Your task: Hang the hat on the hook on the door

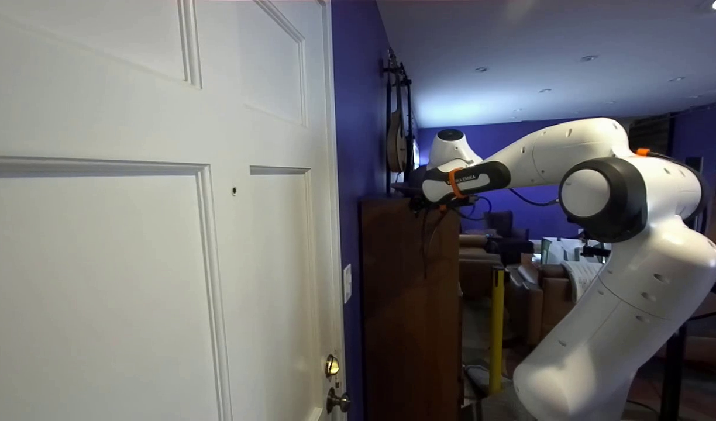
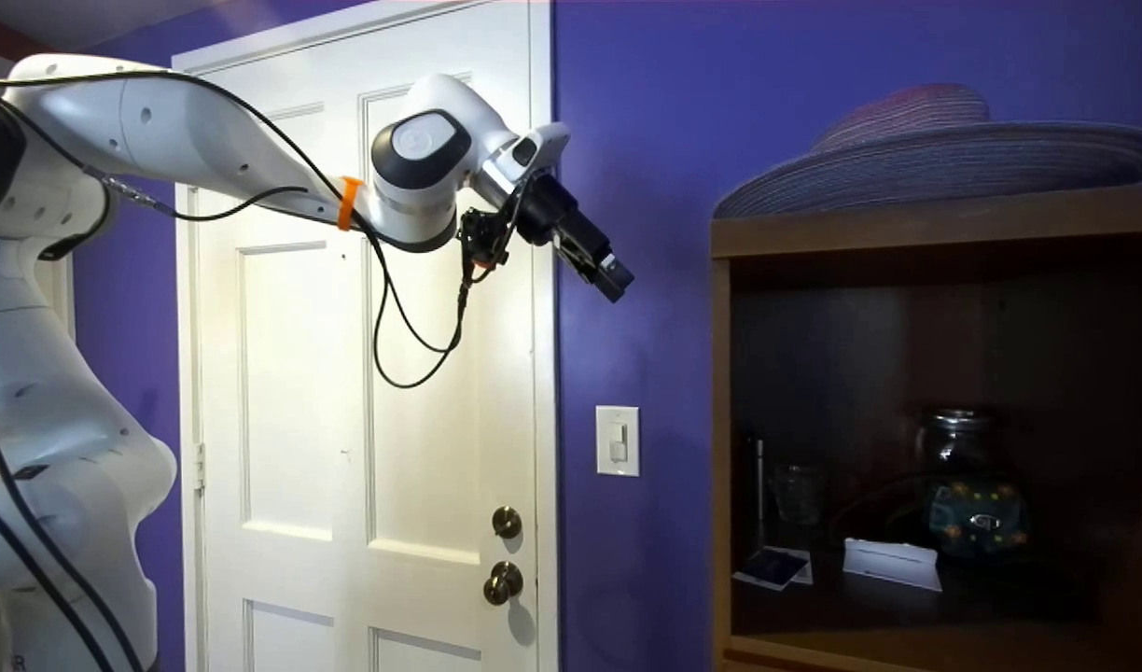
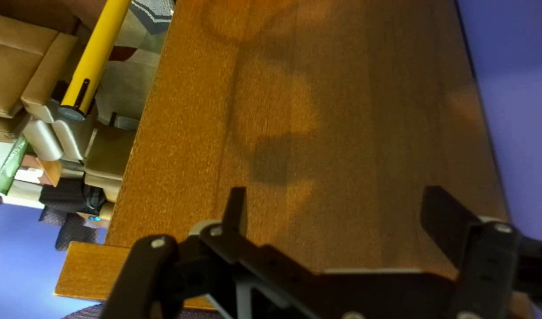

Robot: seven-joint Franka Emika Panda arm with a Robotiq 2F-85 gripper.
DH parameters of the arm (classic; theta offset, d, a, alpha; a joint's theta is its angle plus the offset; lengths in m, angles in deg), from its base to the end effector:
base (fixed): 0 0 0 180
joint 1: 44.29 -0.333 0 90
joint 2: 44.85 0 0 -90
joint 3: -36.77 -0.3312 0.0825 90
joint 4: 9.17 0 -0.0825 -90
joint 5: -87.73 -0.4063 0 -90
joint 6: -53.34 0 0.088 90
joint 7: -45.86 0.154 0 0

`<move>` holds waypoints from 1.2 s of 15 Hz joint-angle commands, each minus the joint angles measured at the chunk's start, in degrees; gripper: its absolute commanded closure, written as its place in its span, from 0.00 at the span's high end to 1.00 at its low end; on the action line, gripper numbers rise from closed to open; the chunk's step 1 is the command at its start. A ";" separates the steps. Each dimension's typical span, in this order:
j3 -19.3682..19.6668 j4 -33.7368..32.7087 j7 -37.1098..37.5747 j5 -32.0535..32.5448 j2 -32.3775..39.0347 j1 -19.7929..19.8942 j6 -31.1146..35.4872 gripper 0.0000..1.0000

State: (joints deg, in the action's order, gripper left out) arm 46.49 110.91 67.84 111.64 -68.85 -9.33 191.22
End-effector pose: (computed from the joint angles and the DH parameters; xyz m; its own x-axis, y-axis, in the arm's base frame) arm 0.3518 -0.3897 0.6506 0.4309 -0.5689 0.7005 -0.8409 -0.5348 0.0829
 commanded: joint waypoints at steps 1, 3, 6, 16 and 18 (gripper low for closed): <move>0.67 -0.17 0.20 0.39 0.04 -0.92 -0.24 1.00; 0.67 -0.15 0.20 0.39 0.05 -0.97 -0.24 1.00; 2.48 -3.29 -0.63 1.59 1.62 0.57 2.69 1.00; 10.19 -12.40 -11.17 -2.33 5.79 0.05 17.94 1.00; 12.10 -14.56 -13.77 -5.14 7.99 -1.18 19.23 1.00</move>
State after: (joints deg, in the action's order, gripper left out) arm 55.82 101.39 58.37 110.64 -65.61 -8.76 208.05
